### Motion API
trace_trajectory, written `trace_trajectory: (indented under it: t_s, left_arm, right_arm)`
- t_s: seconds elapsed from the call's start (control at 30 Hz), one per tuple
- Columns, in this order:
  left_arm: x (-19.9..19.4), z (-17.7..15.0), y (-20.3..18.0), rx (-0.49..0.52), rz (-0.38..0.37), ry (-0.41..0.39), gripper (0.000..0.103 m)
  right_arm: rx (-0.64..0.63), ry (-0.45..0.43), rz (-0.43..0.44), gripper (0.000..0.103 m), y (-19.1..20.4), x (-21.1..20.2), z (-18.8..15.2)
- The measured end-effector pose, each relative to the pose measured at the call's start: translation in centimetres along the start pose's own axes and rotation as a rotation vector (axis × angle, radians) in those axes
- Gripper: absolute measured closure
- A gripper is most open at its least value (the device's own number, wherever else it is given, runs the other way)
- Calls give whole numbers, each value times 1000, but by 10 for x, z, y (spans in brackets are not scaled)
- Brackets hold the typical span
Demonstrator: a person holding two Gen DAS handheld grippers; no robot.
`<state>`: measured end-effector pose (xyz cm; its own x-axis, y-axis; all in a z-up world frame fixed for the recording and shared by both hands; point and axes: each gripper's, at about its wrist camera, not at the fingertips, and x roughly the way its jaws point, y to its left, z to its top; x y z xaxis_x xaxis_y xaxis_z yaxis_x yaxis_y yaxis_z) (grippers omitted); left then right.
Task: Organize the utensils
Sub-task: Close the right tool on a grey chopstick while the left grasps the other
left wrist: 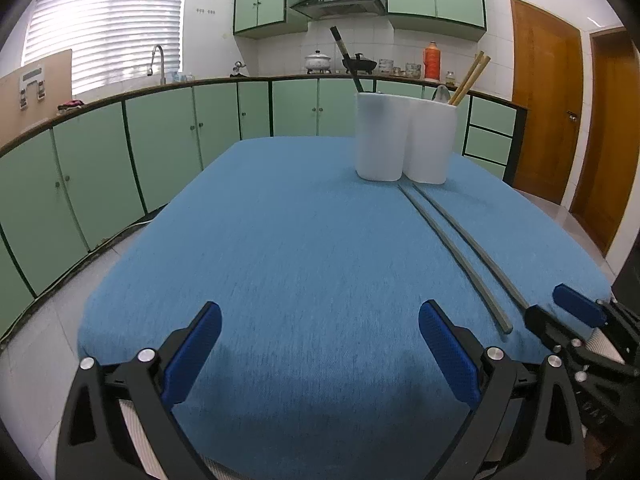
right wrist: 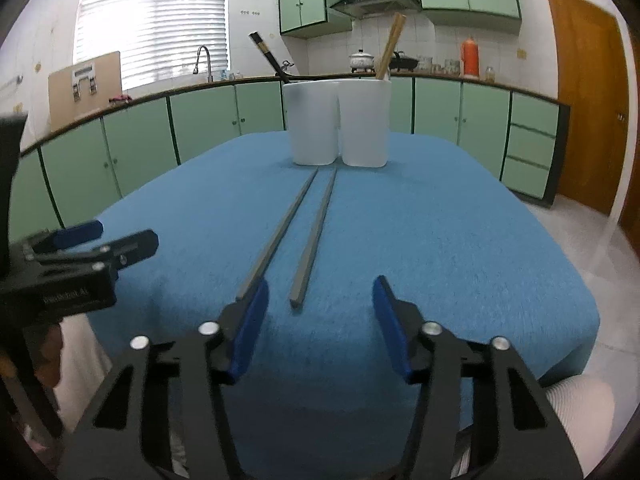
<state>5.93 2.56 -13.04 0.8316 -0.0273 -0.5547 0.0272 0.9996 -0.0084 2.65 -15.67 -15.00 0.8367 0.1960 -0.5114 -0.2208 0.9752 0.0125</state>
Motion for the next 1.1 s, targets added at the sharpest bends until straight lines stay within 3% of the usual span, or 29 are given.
trace_trajectory:
  t_s: [0.33,0.67,0.8,1.1]
  left_arm:
    - [-4,-2,2,-1,-10,-2,6]
    - [-3,-2,-1,7,-16,0,6]
    - [-5,-4,-2,12,-16,-2,6]
    - [-8,-3,-9,17,-20,-10,6]
  right_arm:
    - [-4,-36,-20,82,11,8,-5]
    - [-6,-72,-45,86,11,13,-8]
    - [-31,-79,-56,97,17,15,-10]
    - [11,-95,-78,98,8,9,-8]
